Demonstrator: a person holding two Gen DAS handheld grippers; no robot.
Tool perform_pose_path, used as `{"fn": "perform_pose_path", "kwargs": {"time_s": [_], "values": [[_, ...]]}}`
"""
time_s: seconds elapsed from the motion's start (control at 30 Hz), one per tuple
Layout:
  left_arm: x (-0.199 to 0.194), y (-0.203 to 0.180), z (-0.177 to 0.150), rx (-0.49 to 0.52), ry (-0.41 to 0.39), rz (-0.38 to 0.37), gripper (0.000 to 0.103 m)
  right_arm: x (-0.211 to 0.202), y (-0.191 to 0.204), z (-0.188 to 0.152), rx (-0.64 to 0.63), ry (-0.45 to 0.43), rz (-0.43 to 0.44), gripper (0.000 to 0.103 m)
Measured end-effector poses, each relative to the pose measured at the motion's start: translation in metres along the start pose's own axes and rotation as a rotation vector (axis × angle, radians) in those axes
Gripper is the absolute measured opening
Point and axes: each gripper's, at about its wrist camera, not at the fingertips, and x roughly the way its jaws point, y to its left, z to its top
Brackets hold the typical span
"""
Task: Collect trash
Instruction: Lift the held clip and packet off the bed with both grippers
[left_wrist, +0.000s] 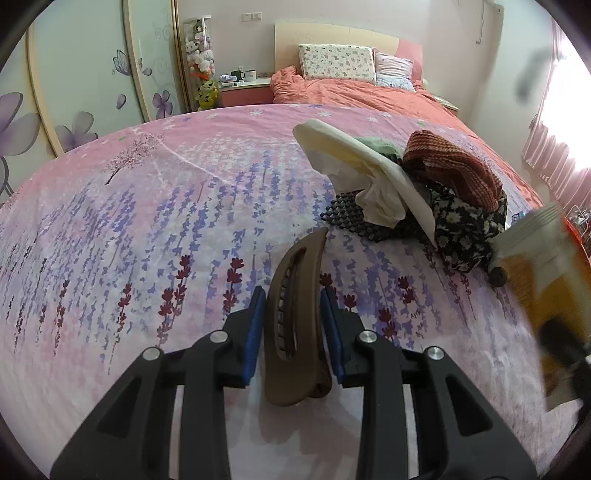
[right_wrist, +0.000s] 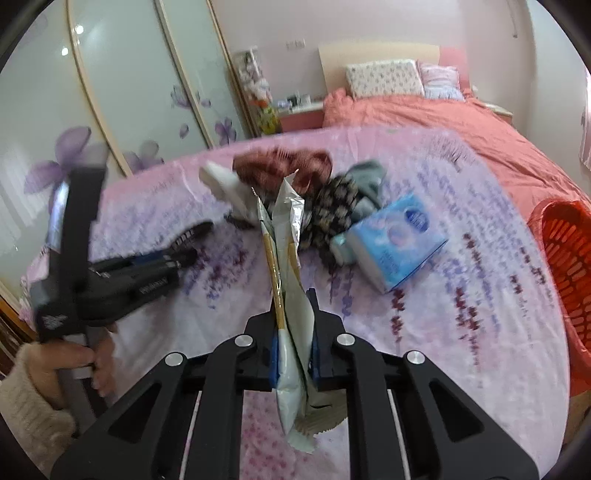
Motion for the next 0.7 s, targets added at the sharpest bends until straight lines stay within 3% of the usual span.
{"fn": "perform_pose_path", "kwargs": {"time_s": [0.13, 0.33, 0.7], "values": [[0.0, 0.0, 0.0, 0.001, 0.0, 0.0, 0.032, -0.01, -0.03, 0.006, 0.077, -0.052, -0.118, 0.013], [0.0, 0.0, 0.0, 0.002, 0.0, 0.001, 0.032, 0.008, -0.084, 0.004, 0.219, 0.032, -0.275, 0.013], [-0.001, -0.003, 0.001, 0.005, 0.0, -0.014, 0.038, 0.014, -0.101, -0.001, 0.234, 0.064, -0.3, 0.017]]}}
